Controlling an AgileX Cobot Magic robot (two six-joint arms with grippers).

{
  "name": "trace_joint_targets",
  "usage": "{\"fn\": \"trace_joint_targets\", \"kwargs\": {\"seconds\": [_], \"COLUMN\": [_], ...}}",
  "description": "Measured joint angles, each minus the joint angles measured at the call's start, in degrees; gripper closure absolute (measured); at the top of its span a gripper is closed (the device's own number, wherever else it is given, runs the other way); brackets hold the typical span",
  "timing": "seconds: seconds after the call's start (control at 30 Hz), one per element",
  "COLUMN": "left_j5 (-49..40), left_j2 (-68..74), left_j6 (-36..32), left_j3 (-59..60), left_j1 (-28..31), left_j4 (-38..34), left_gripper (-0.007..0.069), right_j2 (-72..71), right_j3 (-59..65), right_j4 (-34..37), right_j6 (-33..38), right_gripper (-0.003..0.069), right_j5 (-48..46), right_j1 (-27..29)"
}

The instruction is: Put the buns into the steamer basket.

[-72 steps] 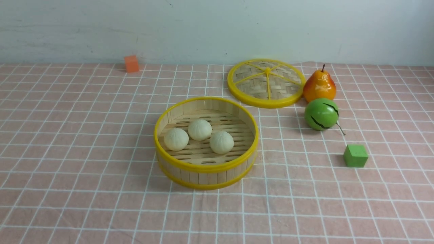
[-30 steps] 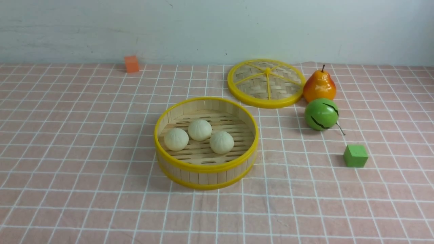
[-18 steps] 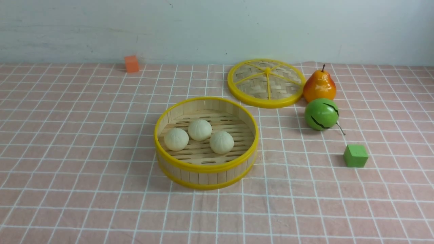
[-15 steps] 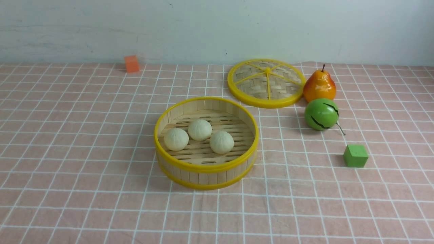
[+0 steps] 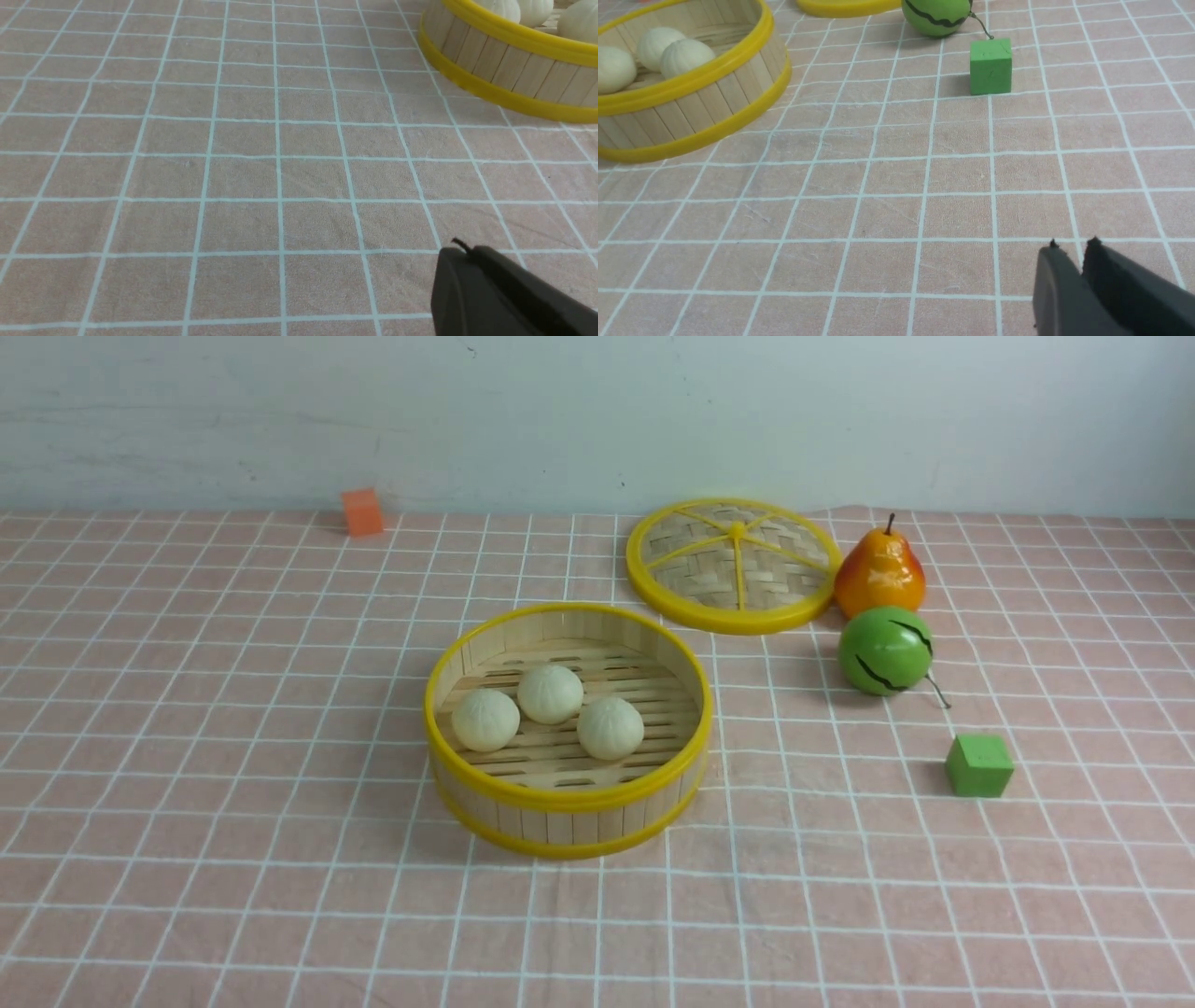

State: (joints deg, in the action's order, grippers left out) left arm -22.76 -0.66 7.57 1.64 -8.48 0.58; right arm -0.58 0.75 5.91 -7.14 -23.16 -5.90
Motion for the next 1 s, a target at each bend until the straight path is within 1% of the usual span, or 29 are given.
{"fn": "trace_joint_targets", "kwargs": {"seconds": [1.0], "left_j5": [0.0], "left_j2": [0.0], "left_j6": [0.0], "left_j3": [0.0], "left_j1": [0.0], "left_j4": [0.0], "left_gripper": [0.0632], "right_j2": [0.0], "right_j3": [0.0], "right_j4": [0.0], "right_j6": [0.0], "right_gripper": [0.0545], "right_j5": [0.0], "right_j1": [0.0]}}
